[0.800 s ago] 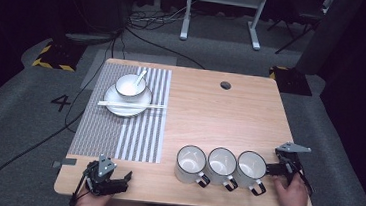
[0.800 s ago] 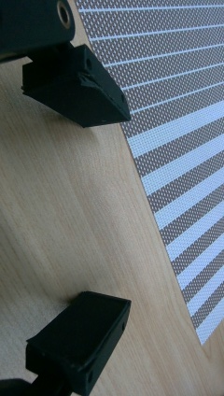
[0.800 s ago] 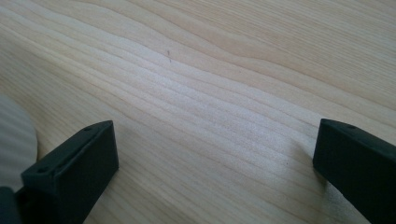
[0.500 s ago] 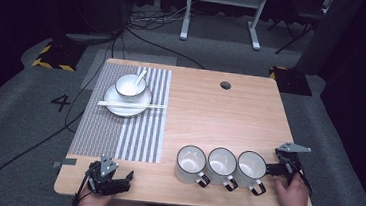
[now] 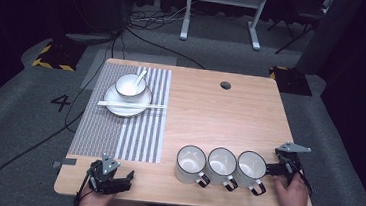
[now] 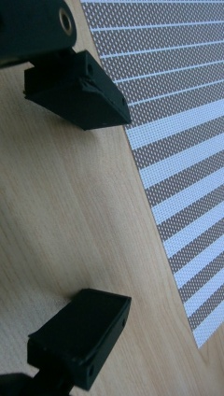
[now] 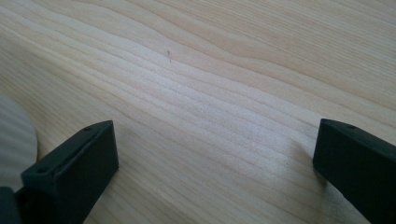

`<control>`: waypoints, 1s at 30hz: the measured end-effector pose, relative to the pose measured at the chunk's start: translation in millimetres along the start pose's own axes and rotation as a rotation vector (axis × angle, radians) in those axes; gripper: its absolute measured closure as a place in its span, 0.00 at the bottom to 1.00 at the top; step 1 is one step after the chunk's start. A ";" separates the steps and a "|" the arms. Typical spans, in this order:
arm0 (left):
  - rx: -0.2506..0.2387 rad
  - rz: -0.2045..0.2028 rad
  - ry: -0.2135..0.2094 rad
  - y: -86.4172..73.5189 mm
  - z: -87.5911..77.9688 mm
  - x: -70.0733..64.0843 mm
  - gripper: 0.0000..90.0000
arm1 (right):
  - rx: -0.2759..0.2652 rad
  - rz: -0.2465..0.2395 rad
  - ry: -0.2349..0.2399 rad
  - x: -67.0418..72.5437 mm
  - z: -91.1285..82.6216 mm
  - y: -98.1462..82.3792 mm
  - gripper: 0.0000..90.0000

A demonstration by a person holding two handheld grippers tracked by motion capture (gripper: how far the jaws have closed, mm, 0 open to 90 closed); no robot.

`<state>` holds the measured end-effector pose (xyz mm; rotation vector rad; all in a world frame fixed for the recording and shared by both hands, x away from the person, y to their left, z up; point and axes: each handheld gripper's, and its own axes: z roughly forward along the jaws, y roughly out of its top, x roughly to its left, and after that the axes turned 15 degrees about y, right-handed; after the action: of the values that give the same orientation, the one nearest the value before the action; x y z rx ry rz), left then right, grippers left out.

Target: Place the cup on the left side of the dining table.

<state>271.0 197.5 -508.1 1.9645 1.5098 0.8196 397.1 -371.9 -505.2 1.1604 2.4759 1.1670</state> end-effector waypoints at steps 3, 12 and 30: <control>-0.001 -0.028 -0.043 2.8 -0.5 1.8 0.15 | 0.000 0.001 0.000 0.0 0.0 0.0 0.00; -0.117 -0.087 -0.033 13.4 -19.1 -3.9 0.00 | 0.000 0.002 0.000 0.2 0.0 0.0 0.00; -0.209 -0.093 -0.074 27.6 -40.6 -15.5 0.00 | 0.000 0.002 0.000 0.2 0.0 0.0 0.00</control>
<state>256.2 177.7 -463.0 1.7410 1.4007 0.8205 397.0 -371.7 -505.2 1.1630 2.4755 1.1675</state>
